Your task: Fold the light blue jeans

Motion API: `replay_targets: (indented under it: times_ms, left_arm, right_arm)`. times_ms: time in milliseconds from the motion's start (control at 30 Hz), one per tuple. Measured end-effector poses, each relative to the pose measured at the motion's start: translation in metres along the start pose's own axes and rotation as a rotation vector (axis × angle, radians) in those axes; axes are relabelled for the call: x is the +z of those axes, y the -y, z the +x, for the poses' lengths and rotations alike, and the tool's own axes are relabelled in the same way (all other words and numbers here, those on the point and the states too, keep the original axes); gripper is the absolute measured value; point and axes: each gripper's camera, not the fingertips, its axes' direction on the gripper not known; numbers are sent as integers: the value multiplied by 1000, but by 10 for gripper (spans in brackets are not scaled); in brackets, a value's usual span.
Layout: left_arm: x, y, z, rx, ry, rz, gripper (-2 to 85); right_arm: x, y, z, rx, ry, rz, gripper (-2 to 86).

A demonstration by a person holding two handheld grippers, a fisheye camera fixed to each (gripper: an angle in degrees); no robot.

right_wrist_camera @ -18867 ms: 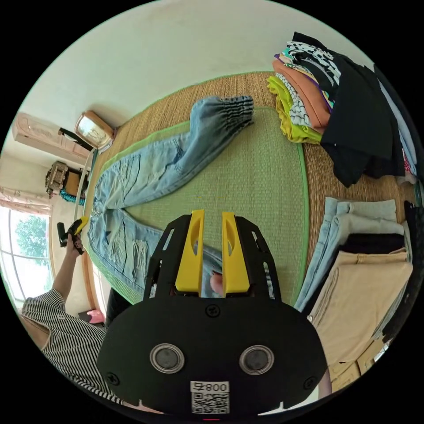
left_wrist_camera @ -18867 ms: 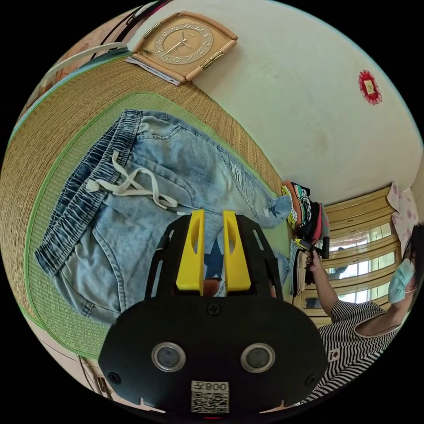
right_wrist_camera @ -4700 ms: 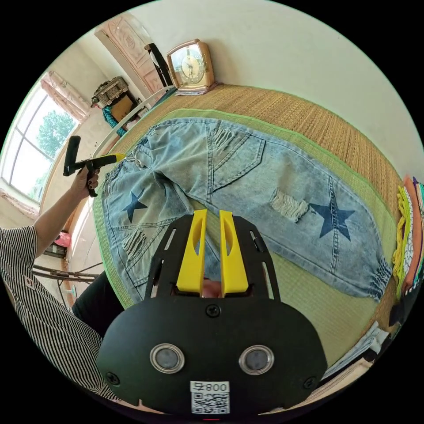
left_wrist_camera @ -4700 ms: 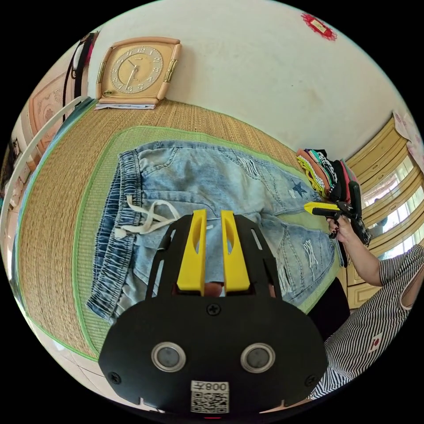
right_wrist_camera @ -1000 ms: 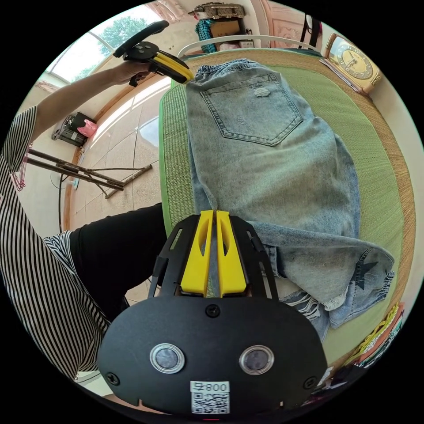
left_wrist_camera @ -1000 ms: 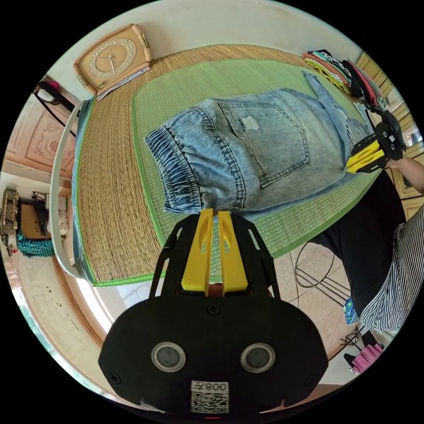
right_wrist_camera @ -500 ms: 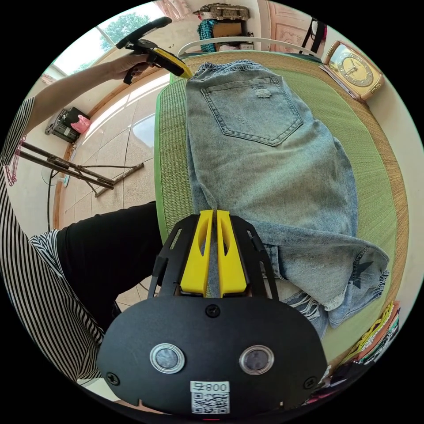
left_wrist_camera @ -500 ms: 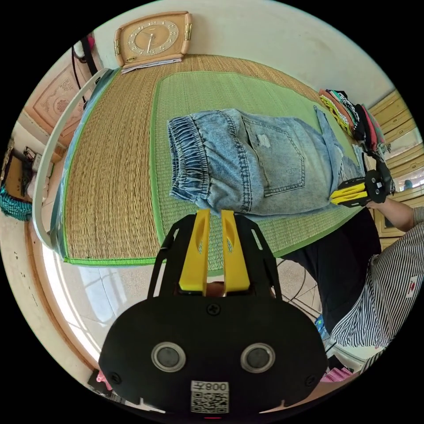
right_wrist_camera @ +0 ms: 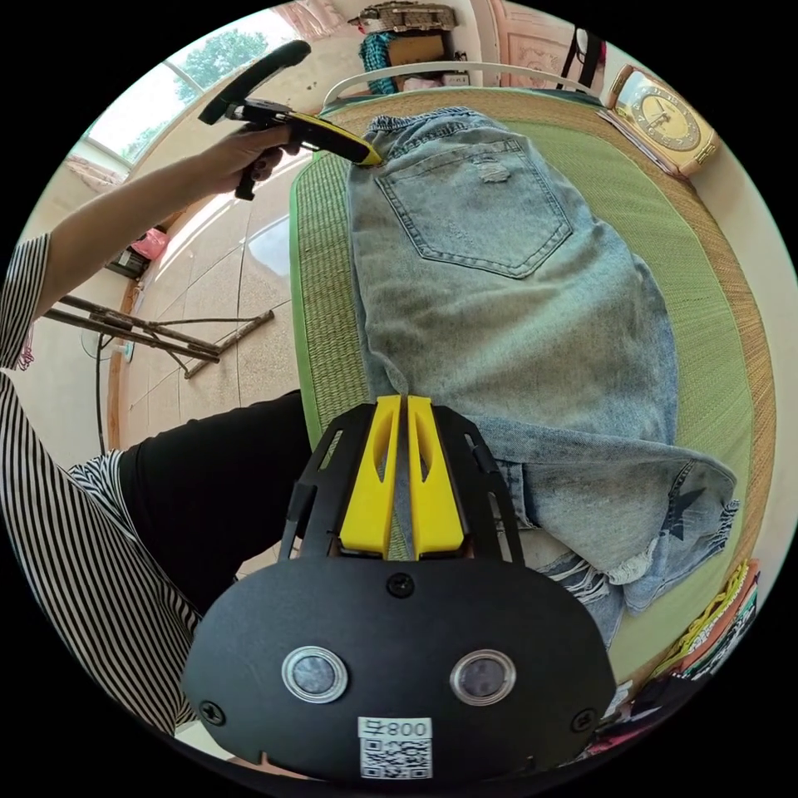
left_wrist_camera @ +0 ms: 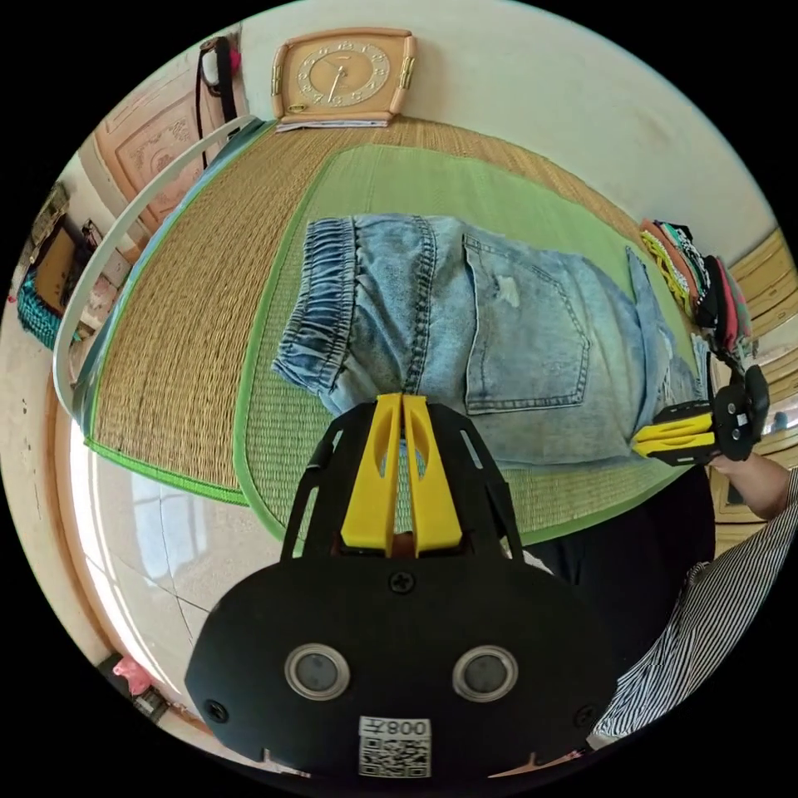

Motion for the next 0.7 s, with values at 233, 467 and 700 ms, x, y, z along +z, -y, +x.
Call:
replay_targets:
  times_ms: [233, 467, 700]
  left_arm:
    - [-2, -18, 8, -21, 10, 146, 1]
    - [54, -31, 113, 238, -289, 77, 1]
    - [98, -38, 131, 291, -317, -43, 1]
  right_arm:
    - [-7, -17, 11, 62, 53, 41, 21]
    - [-18, -33, 15, 99, 91, 70, 24]
    - [-21, -50, 28, 136, 138, 89, 18]
